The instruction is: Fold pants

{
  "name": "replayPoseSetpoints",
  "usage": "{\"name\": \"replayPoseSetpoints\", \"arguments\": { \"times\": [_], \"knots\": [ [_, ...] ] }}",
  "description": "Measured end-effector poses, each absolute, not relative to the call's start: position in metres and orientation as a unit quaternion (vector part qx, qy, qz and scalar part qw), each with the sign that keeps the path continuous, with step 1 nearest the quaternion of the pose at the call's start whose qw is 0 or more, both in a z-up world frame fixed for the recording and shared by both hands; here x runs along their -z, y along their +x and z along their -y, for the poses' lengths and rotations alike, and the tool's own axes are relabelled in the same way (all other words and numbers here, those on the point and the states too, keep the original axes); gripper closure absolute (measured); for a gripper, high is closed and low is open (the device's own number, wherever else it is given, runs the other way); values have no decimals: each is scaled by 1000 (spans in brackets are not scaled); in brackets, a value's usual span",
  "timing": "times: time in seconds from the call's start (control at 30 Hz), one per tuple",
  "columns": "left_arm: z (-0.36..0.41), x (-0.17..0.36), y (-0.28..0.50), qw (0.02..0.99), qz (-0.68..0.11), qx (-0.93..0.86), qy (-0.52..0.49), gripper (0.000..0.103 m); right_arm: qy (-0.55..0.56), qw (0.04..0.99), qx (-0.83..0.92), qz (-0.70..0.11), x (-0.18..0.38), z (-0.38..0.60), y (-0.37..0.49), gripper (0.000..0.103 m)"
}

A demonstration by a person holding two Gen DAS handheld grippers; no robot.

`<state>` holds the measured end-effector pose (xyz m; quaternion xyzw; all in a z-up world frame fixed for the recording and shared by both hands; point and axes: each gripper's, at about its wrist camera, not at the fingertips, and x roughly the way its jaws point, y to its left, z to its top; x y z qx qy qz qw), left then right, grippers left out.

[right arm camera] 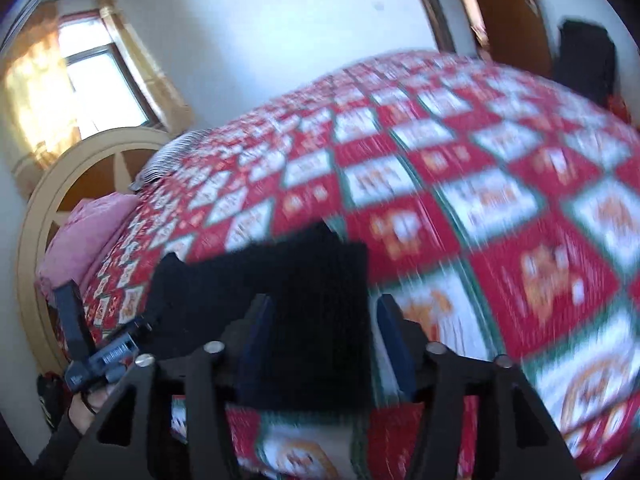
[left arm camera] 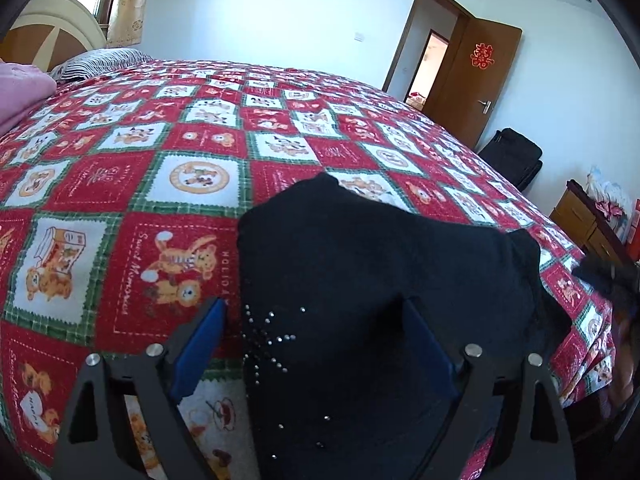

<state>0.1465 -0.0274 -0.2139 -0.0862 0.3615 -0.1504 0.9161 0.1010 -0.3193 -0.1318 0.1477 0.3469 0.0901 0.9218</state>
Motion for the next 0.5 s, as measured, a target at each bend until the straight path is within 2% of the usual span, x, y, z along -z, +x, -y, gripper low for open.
{"name": "replayPoseSetpoints", "arguments": {
  "times": [0.23,0.3,0.37,0.5],
  "knots": [
    [22,214,148,917,-358,147,-92,12,162,886,-111,-420,165,311,170,44],
    [19,214,149,919,-356,144,-95,12,175,884,-112,-419,169,314,168,84],
    [18,215,149,919,-355,143,-94,10,176,891,-113,-402,163,314,157,90],
    [20,217,149,922,-350,137,-91,5,159,909,-87,-375,154,316,142,92]
  ]
}}
